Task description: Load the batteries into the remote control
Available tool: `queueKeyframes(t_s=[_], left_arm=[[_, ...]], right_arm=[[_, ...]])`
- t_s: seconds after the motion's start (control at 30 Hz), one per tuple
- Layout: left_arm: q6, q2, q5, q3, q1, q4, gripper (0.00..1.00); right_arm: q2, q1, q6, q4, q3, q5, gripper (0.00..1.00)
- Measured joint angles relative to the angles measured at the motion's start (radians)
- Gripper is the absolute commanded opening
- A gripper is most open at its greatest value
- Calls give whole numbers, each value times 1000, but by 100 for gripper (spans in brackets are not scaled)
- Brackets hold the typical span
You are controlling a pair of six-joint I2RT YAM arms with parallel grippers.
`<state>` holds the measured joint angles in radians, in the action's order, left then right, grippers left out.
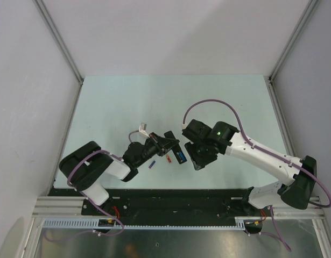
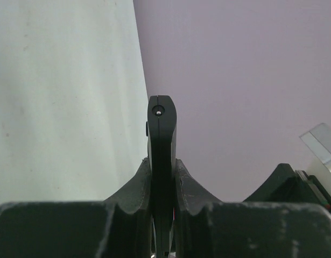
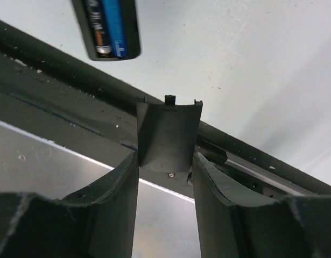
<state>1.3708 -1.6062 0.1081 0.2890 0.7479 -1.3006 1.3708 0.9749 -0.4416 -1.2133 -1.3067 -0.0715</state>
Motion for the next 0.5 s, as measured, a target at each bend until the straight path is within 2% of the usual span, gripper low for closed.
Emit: queueKeyframes(t_s=[0.5], left_arm=[[0,-50,8,65,48,0,0]], right_arm=[[119,-2,79,-73,-136,126,0]])
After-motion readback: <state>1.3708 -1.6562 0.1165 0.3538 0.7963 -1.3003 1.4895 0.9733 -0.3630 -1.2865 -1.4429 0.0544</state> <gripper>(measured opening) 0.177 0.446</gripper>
